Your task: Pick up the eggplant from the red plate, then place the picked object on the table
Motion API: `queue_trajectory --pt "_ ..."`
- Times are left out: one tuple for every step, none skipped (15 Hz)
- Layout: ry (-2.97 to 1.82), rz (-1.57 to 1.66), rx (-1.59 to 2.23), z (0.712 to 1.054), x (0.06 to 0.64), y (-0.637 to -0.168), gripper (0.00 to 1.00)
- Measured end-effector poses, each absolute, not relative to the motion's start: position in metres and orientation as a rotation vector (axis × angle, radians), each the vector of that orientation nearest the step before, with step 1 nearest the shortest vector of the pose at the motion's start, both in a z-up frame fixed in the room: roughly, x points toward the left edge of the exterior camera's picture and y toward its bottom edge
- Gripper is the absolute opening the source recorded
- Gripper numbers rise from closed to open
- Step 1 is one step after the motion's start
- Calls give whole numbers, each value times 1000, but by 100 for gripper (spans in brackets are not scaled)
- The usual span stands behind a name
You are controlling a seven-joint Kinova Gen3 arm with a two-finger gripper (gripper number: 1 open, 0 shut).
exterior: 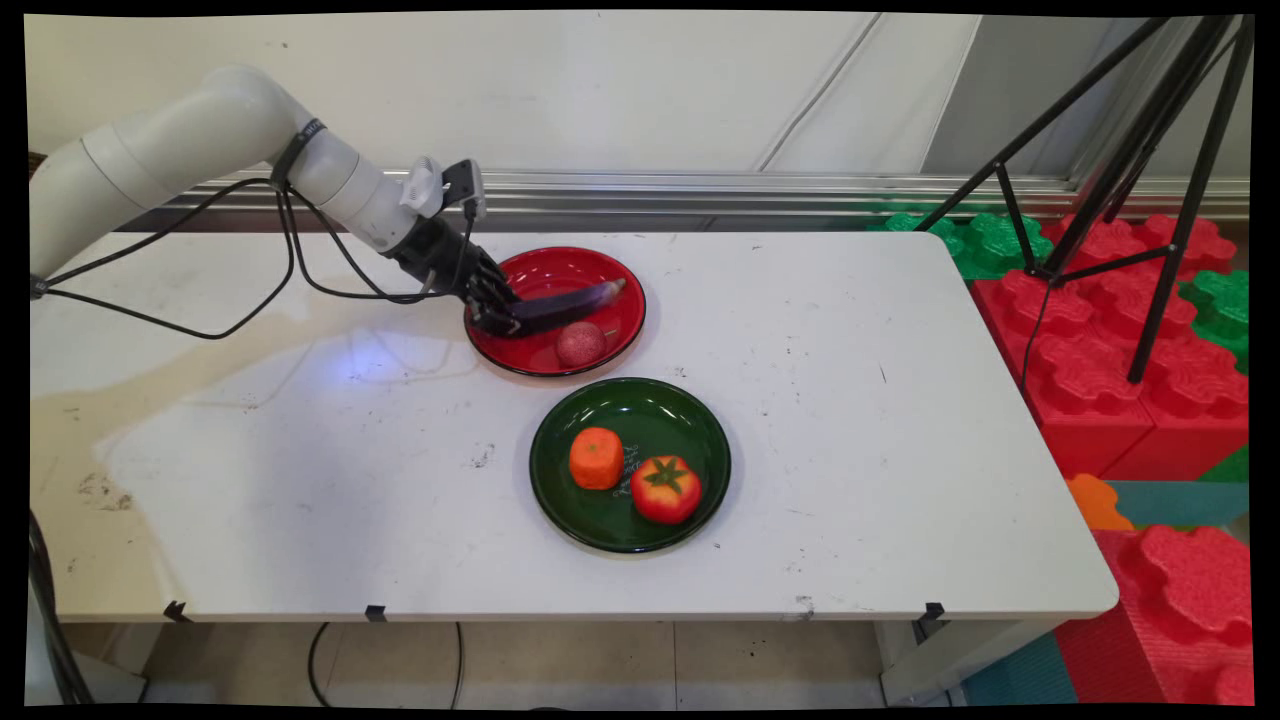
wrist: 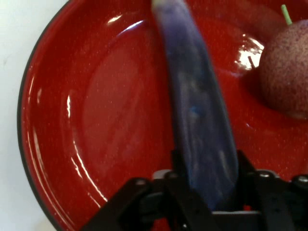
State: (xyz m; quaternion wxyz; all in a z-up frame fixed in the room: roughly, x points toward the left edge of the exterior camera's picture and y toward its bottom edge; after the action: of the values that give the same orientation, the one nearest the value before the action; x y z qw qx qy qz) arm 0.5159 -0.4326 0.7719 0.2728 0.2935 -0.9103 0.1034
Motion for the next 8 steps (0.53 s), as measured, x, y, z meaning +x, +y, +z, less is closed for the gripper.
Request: queue_trajectory --pt "-2449 276 790 771 516 -433 0" --pt "-2447 274 791 771 515 -433 0" --pt "-2445 273 793 771 515 -433 0" --pt "-2443 273 795 771 515 -433 0" --pt "-2439 273 798 771 514 -434 0" --pt "-2437 272 800 771 514 -434 0" --pt "-2432 273 804 772 515 -434 0" --pt "-2428 274 807 772 515 -434 0"
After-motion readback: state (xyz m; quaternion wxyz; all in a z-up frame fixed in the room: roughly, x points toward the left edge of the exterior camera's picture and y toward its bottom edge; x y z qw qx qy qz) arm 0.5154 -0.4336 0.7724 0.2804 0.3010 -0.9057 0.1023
